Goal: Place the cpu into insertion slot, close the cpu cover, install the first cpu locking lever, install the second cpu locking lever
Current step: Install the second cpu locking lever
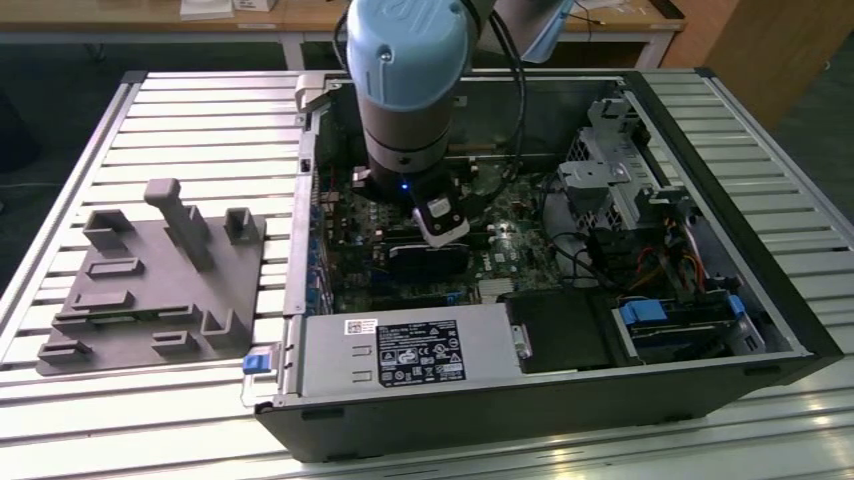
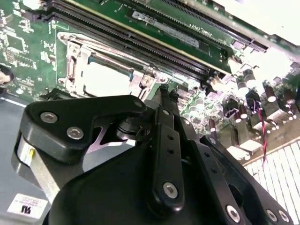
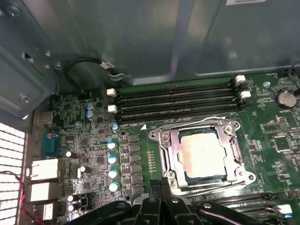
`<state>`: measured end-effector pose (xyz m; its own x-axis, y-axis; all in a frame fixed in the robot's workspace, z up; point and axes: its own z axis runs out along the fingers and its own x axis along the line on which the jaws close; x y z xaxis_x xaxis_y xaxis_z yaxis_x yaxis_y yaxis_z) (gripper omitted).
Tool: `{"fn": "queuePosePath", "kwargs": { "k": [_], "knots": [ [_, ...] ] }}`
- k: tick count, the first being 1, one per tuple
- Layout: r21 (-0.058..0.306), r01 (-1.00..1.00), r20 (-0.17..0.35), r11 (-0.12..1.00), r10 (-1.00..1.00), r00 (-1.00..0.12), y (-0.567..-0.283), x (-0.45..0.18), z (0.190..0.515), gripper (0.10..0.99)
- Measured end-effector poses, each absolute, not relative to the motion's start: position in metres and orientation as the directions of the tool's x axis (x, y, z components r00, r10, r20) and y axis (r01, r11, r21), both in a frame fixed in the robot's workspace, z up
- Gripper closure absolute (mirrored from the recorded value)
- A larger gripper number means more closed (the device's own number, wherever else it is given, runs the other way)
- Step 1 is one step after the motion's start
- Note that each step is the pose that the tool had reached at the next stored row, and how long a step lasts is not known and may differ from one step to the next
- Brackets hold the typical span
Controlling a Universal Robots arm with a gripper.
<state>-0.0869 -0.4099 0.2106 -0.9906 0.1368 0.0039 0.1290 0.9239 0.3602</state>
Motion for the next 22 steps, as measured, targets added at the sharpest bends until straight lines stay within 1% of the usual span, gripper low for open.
{"fn": "queuePosePath", "kwargs": {
  "k": [3, 9, 14, 22],
  "knots": [
    [0.345, 0.134, 0.001, 0.929, 0.142, -0.99, -0.41, -0.087, 0.215, 0.98],
    [0.278, 0.171, -0.01, 0.945, 0.181, -0.983, -0.41, -0.087, 0.217, 0.98],
    [0.237, 0.203, -0.018, 0.95, 0.213, -0.977, -0.409, -0.086, 0.217, 0.98],
    [0.227, 0.215, -0.021, 0.95, 0.225, -0.974, -0.395, -0.079, 0.217, 0.98]
  ]
}}
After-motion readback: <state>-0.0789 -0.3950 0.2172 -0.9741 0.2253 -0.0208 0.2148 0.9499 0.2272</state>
